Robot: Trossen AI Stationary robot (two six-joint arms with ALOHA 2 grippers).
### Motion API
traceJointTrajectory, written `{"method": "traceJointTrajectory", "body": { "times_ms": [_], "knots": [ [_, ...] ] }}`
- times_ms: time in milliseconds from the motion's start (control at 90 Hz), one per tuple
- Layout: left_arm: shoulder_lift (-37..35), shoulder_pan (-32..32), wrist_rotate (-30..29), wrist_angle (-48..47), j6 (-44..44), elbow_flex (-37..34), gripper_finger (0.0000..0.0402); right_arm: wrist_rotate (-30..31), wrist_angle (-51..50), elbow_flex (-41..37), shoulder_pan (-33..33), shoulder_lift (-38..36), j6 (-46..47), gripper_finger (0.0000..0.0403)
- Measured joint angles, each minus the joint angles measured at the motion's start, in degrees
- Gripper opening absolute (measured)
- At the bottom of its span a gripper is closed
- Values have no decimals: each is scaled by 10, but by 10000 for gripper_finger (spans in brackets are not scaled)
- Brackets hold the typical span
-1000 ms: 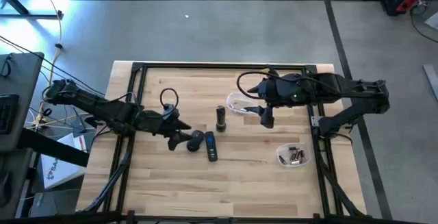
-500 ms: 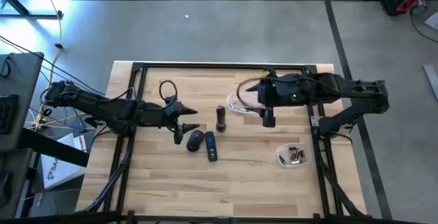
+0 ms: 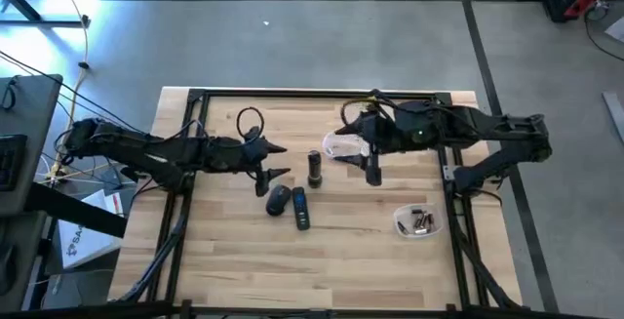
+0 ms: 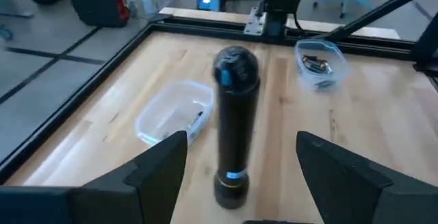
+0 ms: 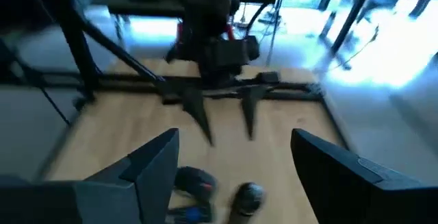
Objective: Insert battery
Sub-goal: Close the flashlight battery compartment
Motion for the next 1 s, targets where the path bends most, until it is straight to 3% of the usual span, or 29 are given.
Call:
{"method": "traceJointTrajectory", "body": {
  "times_ms": [189, 333, 522, 744, 1000],
  "knots": [
    [0, 47, 80, 180, 11, -99, 255, -32, 21, 0, -1, 9, 34, 250],
    [18, 58, 92, 240, 6, -145, 255, 31, 52, 0, -2, 13, -19, 250],
    [85, 59, 101, 299, 16, -149, 255, 79, 19, 0, -26, 41, -88, 250],
    [163, 85, 155, 410, 25, -149, 255, 181, -11, 0, -77, 84, -107, 250],
    [261, 94, 183, 515, 1, -148, 255, 185, -30, 0, -87, 89, -134, 250]
  ]
}}
